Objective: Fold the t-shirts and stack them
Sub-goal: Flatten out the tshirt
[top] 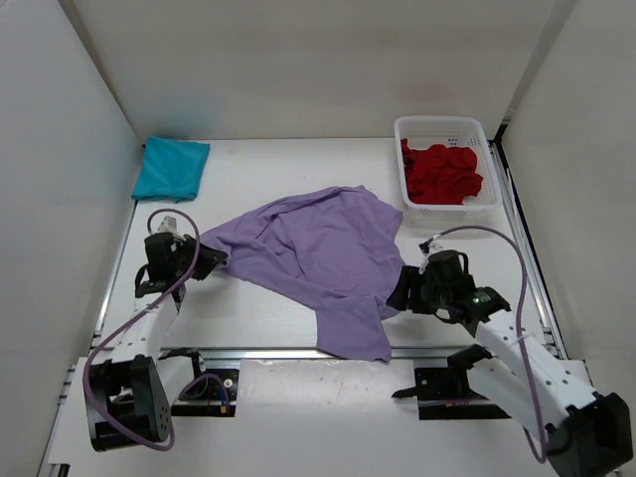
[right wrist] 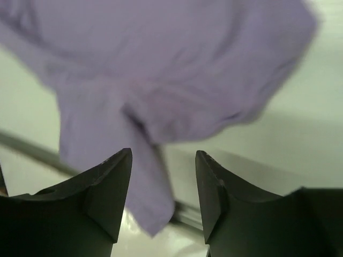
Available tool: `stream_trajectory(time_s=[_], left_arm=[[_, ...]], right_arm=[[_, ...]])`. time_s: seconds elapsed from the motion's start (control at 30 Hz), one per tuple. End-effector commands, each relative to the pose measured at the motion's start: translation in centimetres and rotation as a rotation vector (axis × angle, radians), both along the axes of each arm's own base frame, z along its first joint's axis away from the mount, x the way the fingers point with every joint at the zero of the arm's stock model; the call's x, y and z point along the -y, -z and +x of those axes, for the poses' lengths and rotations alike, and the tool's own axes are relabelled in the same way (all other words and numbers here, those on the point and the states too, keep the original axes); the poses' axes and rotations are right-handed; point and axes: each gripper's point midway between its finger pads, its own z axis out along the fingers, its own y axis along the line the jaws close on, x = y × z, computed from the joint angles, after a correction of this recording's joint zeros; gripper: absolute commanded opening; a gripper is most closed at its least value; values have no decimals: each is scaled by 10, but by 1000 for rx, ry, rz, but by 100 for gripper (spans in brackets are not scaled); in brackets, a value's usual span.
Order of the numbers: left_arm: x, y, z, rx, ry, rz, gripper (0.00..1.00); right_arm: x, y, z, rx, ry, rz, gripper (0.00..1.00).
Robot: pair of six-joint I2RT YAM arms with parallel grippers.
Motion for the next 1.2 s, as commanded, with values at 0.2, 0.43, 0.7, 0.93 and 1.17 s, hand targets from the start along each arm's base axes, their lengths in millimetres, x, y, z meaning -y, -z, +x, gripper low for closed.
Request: stream_trajectory(time_s=[0.2, 0.43, 0.7, 0.93, 1.17], left_arm=[[22, 5, 20, -4, 40, -60, 0], [14, 20, 39, -55, -9, -77, 0], [-26, 12, 99, -57, -146, -145, 0], [-34, -39, 108, 64, -133, -115, 0], [23, -27, 69, 54, 33, -39, 0]], right_arm=[[15, 33, 97, 52, 159, -79, 38], [-19, 69, 140, 5, 121, -53, 19], [-32, 23, 260, 147, 104, 21, 18], [-21, -49, 222, 278, 111, -19, 54], [28, 10, 97, 155, 240, -134, 52]])
